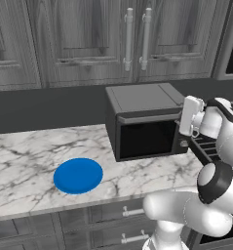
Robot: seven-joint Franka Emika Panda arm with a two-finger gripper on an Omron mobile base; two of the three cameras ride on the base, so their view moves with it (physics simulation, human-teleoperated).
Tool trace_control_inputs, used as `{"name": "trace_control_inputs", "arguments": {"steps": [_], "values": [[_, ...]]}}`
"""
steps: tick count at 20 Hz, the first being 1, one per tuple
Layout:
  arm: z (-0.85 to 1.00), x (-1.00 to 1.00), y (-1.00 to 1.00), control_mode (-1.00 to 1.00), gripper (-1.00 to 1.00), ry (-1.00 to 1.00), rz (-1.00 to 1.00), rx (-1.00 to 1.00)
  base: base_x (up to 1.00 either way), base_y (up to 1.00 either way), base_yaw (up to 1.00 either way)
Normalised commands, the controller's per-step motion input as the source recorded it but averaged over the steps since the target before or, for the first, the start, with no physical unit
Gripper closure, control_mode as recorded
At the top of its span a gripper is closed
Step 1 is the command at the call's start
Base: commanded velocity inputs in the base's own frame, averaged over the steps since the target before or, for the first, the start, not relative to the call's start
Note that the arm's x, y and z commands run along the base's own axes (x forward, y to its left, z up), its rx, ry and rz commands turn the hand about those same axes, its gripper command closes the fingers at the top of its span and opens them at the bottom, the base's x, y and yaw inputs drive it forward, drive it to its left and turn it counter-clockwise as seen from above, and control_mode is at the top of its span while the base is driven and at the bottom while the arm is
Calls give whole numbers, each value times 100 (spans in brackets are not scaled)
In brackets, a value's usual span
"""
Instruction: Pick up the bagel from the plate, place it on the toaster oven rack, close the door, and set the timer.
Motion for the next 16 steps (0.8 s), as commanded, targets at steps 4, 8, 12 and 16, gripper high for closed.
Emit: {"name": "trace_control_inputs", "arguments": {"steps": [4,8,12,16], "values": [[10,-27,-58,-100,-100,16,0,10,0,0,0],[4,-17,-48,-100,-100,20,0,9,0,0,0],[5,-8,-41,-100,-100,19,0,9,0,0,0],[2,-26,-44,-100,-100,18,0,10,0,0,0]]}}
